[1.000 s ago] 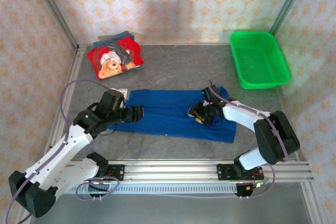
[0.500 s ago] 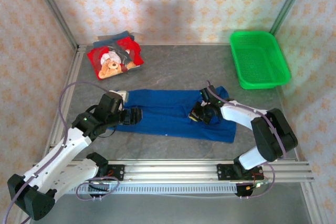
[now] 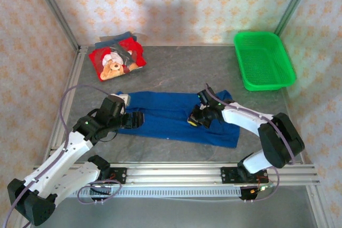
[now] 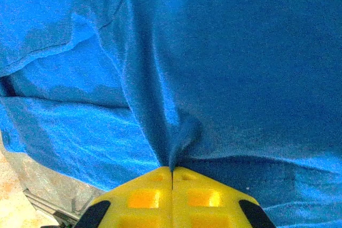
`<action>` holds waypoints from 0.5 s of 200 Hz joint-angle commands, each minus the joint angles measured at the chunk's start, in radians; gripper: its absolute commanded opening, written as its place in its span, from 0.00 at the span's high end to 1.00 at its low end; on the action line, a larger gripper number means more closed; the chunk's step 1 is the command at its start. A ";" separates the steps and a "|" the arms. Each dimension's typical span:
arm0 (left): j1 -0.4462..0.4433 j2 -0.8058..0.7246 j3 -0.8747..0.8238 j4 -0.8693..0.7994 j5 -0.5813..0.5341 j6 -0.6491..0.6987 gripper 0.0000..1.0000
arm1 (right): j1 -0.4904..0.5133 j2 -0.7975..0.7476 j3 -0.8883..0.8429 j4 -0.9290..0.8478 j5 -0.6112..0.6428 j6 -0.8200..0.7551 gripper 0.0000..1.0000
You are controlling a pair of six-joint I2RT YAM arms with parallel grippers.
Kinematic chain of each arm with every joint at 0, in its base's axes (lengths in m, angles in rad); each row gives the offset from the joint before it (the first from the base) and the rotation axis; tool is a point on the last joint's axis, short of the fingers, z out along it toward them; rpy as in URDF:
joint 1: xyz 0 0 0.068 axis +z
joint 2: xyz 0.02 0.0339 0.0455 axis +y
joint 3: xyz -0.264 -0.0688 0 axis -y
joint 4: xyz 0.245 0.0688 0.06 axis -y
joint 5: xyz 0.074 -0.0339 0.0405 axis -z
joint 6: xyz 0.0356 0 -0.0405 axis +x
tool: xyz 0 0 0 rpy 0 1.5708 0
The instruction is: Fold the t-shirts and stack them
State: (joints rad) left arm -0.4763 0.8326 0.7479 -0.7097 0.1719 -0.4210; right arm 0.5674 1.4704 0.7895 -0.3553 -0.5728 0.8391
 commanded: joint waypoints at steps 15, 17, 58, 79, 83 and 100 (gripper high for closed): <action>-0.004 -0.007 -0.013 -0.012 -0.015 -0.007 0.17 | 0.025 0.016 0.001 -0.024 -0.007 0.051 0.96; -0.004 -0.007 -0.012 -0.013 -0.015 -0.007 0.17 | 0.027 0.016 0.002 -0.024 -0.008 0.052 0.95; -0.004 0.019 0.006 0.006 -0.033 -0.026 0.17 | 0.036 -0.041 0.018 -0.076 -0.036 0.040 0.63; -0.004 0.083 0.063 0.024 -0.055 -0.042 0.17 | 0.026 -0.133 0.069 -0.209 0.021 0.003 0.47; -0.004 0.102 0.079 0.026 -0.055 -0.042 0.17 | 0.022 -0.151 0.080 -0.239 0.036 -0.004 0.45; -0.002 0.190 0.155 0.031 -0.064 -0.039 0.16 | -0.006 -0.228 0.115 -0.372 0.144 -0.029 0.38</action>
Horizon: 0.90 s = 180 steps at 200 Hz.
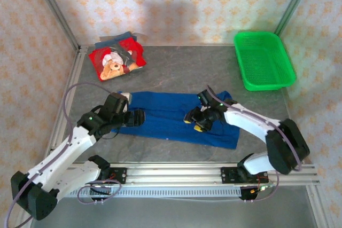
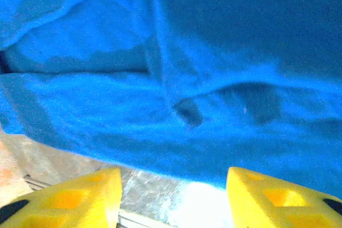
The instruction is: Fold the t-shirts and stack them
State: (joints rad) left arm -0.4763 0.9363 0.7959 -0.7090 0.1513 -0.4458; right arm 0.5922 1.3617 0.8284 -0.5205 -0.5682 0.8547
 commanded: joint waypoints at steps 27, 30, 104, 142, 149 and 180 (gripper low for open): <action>0.018 0.256 0.229 0.038 -0.041 0.011 0.16 | -0.109 -0.212 0.089 -0.354 0.334 -0.072 0.21; 0.022 0.275 0.239 0.040 -0.035 0.013 0.17 | -0.118 -0.218 0.082 -0.350 0.339 -0.075 0.19; 0.154 0.724 0.469 0.062 0.010 0.090 0.19 | -0.188 -0.067 -0.041 -0.085 0.295 -0.078 0.15; 0.216 0.844 0.471 0.078 -0.044 0.058 0.22 | -0.189 0.049 -0.074 -0.009 0.336 -0.044 0.15; 0.226 0.858 0.465 0.079 -0.063 0.052 0.23 | -0.187 0.073 -0.069 0.005 0.339 -0.042 0.15; 0.288 0.931 0.452 0.036 -0.120 -0.001 0.24 | -0.189 0.210 0.031 -0.027 0.407 -0.065 0.15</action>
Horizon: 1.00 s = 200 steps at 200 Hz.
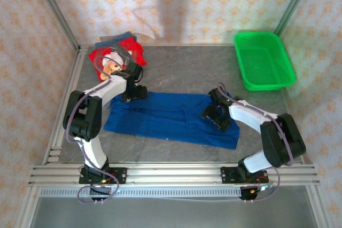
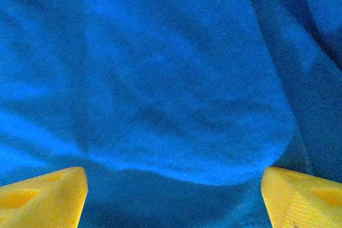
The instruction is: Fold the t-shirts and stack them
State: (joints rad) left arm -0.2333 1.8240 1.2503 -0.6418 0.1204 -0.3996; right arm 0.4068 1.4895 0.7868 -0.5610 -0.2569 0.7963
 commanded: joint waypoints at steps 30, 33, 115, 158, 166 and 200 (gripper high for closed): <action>0.090 0.063 -0.031 -0.062 -0.124 -0.098 0.24 | -0.006 0.243 0.245 -0.067 0.182 -0.036 0.16; 0.091 0.062 -0.036 -0.067 -0.126 -0.103 0.24 | -0.006 0.259 0.266 -0.074 0.191 -0.040 0.16; 0.094 -0.086 -0.231 -0.134 -0.067 -0.301 0.22 | -0.095 0.833 1.084 -0.291 0.257 -0.164 0.18; 0.072 -0.239 -0.296 -0.161 0.067 -0.358 0.22 | -0.090 1.045 1.510 -0.240 0.096 -0.231 0.17; 0.063 -0.269 -0.297 -0.175 0.078 -0.357 0.22 | -0.082 1.039 1.526 -0.195 0.055 -0.250 0.18; 0.041 -0.398 -0.299 -0.173 0.146 -0.312 0.22 | -0.043 0.888 1.454 -0.087 -0.006 -0.347 0.17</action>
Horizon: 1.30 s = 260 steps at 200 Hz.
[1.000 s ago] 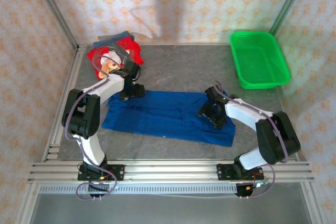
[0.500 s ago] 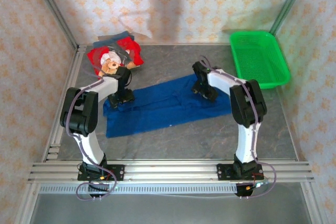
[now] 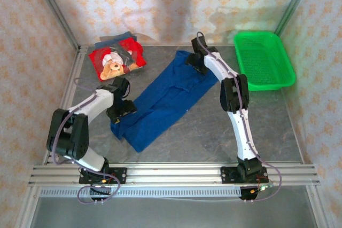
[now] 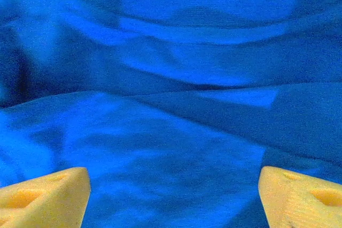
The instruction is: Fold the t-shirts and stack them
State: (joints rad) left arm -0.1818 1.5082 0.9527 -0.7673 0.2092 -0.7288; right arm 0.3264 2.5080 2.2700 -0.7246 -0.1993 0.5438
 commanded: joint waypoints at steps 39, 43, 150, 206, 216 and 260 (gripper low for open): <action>-0.003 -0.110 0.073 -0.026 0.017 0.122 0.19 | 0.087 -0.438 -0.320 0.077 -0.005 -0.101 0.15; 0.002 -0.091 0.083 -0.024 0.013 0.131 0.19 | 0.092 -0.466 -0.350 0.068 0.002 -0.083 0.14; 0.107 0.214 0.080 0.140 0.049 0.256 0.31 | 0.223 -0.540 -0.912 0.381 0.082 0.275 0.15; 0.085 0.148 -0.136 0.237 0.102 0.136 0.33 | 0.138 -0.398 -0.777 0.208 0.171 0.237 0.16; 0.065 0.125 -0.166 0.243 0.103 0.110 0.33 | 0.112 -0.381 -0.752 0.182 0.182 0.218 0.16; -0.080 0.022 -0.248 0.263 0.098 -0.042 0.33 | 0.020 -0.306 -0.594 0.082 0.204 0.072 0.16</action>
State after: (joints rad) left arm -0.1555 1.5444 0.7815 -0.3809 0.2092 -0.6247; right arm 0.3985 2.1429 1.5997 -0.5182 -0.0746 0.7273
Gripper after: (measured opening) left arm 0.668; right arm 0.837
